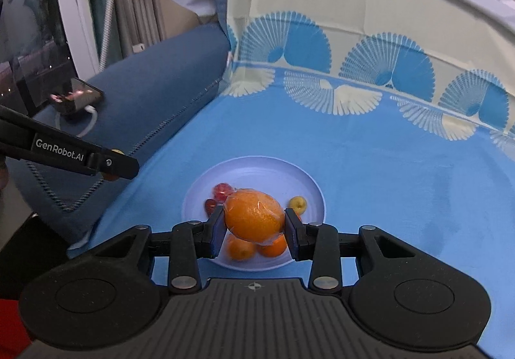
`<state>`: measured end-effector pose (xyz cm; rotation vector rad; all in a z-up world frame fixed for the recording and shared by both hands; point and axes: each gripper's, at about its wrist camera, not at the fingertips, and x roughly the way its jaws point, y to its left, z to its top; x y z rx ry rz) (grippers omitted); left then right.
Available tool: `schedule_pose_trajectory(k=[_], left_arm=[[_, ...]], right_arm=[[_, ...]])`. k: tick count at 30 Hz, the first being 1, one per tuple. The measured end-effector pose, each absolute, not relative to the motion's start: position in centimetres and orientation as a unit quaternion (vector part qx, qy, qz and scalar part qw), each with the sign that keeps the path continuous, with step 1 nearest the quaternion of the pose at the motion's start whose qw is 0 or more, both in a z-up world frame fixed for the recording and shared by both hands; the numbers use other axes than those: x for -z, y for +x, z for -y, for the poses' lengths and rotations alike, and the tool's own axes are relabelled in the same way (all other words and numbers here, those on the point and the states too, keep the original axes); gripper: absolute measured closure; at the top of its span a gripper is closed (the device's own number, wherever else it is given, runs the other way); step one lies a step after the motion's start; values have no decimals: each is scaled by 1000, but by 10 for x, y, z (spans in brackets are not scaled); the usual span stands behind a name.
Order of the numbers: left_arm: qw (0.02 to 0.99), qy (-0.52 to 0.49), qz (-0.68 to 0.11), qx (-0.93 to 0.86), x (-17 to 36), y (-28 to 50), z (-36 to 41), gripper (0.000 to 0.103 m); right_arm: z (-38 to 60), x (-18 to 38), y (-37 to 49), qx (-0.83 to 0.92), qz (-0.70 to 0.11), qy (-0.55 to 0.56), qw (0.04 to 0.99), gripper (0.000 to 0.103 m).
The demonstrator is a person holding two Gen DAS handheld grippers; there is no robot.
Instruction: Organize fruits
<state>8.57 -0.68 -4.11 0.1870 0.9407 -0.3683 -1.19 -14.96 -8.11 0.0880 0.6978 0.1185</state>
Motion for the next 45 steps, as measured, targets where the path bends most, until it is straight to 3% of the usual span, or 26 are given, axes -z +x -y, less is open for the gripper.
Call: schedule_pose_trajectory(k=[18, 20, 21, 22, 23, 24, 34, 45], left_arm=[[844, 139, -478, 197, 113, 190, 74, 75], [846, 139, -472, 204, 109, 192, 75, 37], [851, 140, -467, 194, 104, 192, 75, 1], [862, 139, -453, 182, 97, 189, 73, 0], [871, 138, -437, 176, 91, 184, 69, 0], [875, 140, -428, 176, 86, 180, 66, 0], [850, 133, -502, 93, 62, 110, 17, 0], [866, 115, -478, 87, 30, 30, -8, 0]], right_arm=[[176, 159, 93, -52, -405, 30, 912, 63], [174, 161, 99, -60, -404, 23, 913, 62], [173, 160, 102, -66, -399, 19, 914, 50], [173, 157, 104, -69, -392, 16, 917, 40], [172, 153, 104, -67, -387, 12, 920, 21], [172, 147, 102, -62, -380, 8, 923, 15], [169, 113, 17, -16, -404, 53, 913, 6], [141, 73, -54, 23, -355, 48, 933, 1]])
